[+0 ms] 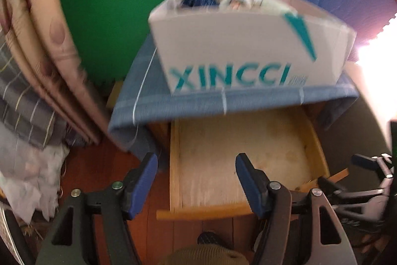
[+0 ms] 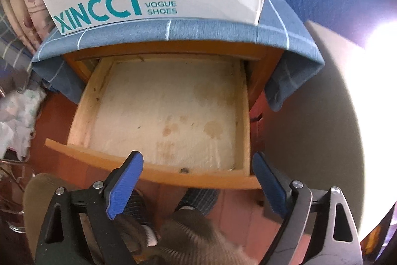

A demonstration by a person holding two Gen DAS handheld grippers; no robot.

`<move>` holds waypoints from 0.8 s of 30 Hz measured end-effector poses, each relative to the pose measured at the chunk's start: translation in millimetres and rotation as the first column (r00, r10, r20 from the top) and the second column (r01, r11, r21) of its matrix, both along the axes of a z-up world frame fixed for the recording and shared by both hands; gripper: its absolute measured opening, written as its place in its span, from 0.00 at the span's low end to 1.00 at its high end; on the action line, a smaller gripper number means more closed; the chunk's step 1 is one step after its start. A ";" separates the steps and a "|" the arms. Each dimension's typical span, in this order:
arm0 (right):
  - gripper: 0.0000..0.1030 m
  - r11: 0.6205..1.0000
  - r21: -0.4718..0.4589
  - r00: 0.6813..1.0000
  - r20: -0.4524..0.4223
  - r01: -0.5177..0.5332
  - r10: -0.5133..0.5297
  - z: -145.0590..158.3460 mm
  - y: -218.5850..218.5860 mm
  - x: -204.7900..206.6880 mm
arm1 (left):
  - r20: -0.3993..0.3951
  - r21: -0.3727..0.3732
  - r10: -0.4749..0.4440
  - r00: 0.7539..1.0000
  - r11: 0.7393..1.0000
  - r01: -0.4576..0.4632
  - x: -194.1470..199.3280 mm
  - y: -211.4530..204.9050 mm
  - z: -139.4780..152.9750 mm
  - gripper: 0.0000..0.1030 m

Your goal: Take underwear out of drawer

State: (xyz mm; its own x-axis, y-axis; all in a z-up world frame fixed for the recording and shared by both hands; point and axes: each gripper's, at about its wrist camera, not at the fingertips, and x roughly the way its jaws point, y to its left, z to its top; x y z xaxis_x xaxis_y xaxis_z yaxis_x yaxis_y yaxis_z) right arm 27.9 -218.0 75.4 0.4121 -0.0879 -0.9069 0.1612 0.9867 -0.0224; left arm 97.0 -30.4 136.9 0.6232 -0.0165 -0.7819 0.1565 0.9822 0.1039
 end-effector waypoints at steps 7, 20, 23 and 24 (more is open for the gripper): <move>0.85 1.000 0.014 1.000 0.013 0.002 -0.002 -1.7 2.5 -10.8 | -0.008 -0.008 0.066 0.998 0.998 -0.066 -17.1 2.7 -35.0 0.65; 0.85 1.000 0.024 1.000 0.005 0.013 -0.013 -13.5 -4.0 -6.3 | -0.044 -0.090 0.132 0.990 0.987 -0.136 -22.6 17.9 -65.3 0.65; 0.85 1.000 0.018 1.000 -0.003 0.007 -0.007 -17.2 -2.0 -4.7 | -0.041 -0.087 0.127 0.991 0.988 -0.130 -22.6 17.9 -67.8 0.65; 0.85 1.000 0.011 1.000 -0.008 0.004 -0.004 -18.4 -1.1 -4.1 | -0.034 -0.085 0.122 0.992 0.989 -0.125 -23.2 16.8 -67.5 0.65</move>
State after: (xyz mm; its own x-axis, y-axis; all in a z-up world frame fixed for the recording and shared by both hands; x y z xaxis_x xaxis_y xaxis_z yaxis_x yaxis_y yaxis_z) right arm 23.8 -219.2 57.0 0.4046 -0.0794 -0.9110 0.1650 0.9862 -0.0127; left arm 73.8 -13.6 69.4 0.6019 -0.0094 -0.7985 0.0352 0.9993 0.0147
